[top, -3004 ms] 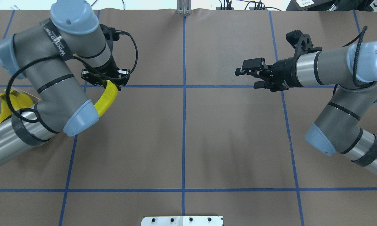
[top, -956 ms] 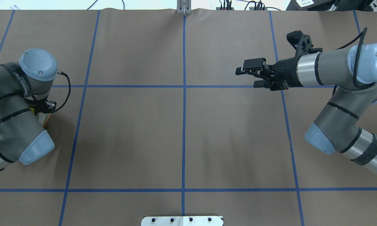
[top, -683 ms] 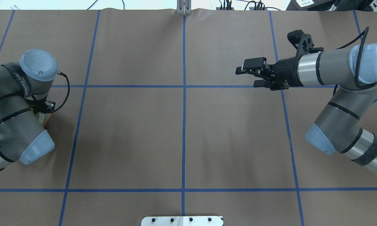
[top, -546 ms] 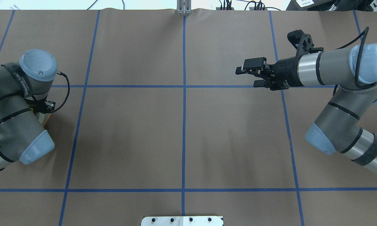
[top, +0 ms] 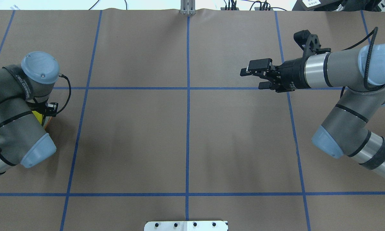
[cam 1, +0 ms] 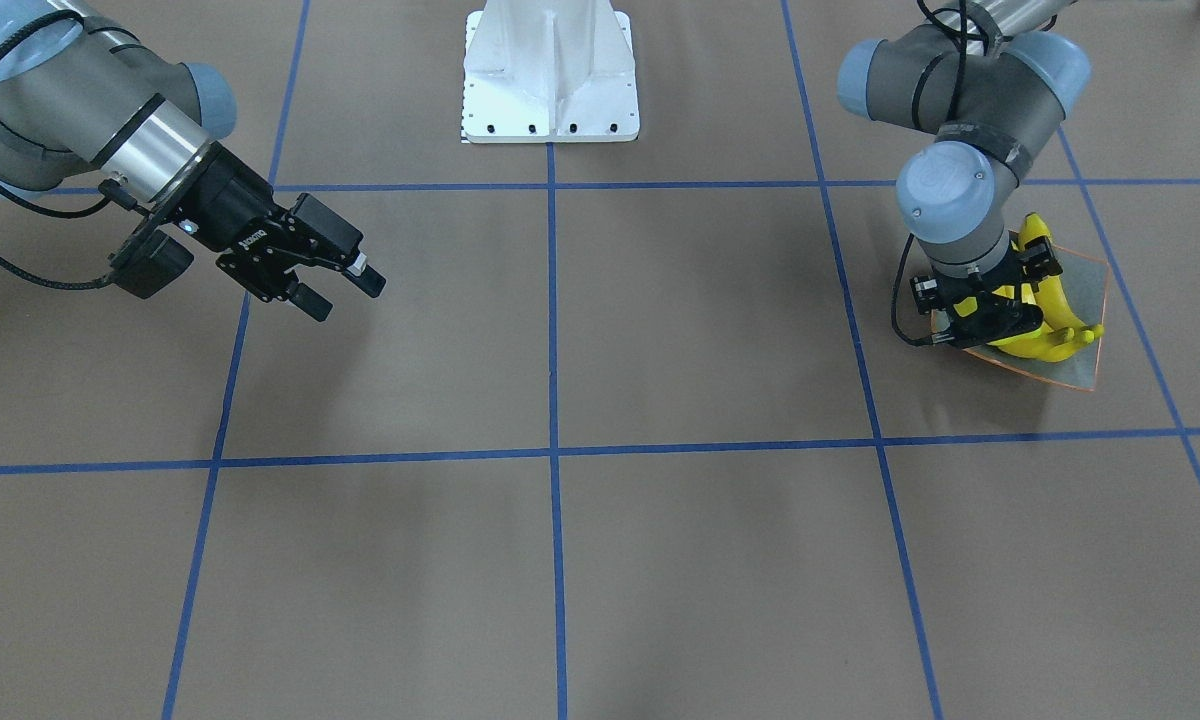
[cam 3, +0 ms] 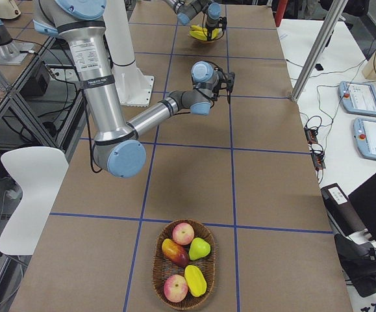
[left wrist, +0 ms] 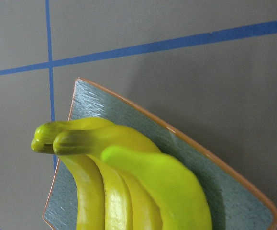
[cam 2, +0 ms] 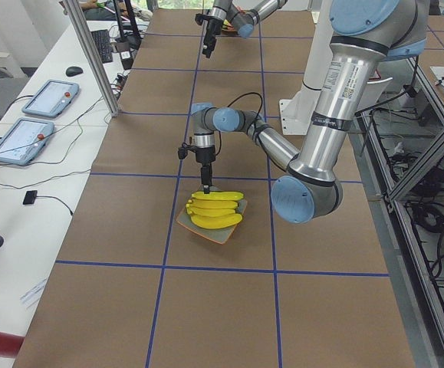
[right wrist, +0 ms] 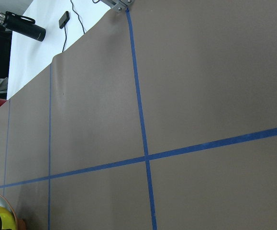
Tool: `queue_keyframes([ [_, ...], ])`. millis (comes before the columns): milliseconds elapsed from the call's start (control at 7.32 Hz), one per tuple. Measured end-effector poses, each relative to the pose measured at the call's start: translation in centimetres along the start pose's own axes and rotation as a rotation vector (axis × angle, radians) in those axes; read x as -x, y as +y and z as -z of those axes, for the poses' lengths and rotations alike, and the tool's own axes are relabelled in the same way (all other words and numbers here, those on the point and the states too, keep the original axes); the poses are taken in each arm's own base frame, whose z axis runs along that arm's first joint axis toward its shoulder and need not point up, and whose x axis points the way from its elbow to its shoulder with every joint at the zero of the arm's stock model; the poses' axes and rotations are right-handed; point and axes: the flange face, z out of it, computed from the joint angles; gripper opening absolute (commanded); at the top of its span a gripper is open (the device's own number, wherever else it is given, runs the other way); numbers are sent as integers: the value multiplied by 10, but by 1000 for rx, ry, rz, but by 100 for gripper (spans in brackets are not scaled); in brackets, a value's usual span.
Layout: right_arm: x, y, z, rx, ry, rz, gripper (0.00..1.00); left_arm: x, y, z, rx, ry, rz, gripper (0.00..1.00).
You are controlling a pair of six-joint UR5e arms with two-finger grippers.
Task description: Transfer all bananas from basket to plate
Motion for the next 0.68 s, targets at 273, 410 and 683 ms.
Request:
queue_keyframes([
  [273,-6,-13,16,-11,7,-8,100,6,-5,34,-56,69,-22,100],
  [410,-19,-30,36,-25,25,-14,100,12,-9,63,-95,166,-33,100],
  [683,-66,-73,89,-36,103,42,100,40,-14,108,-145,394,-87,100],
])
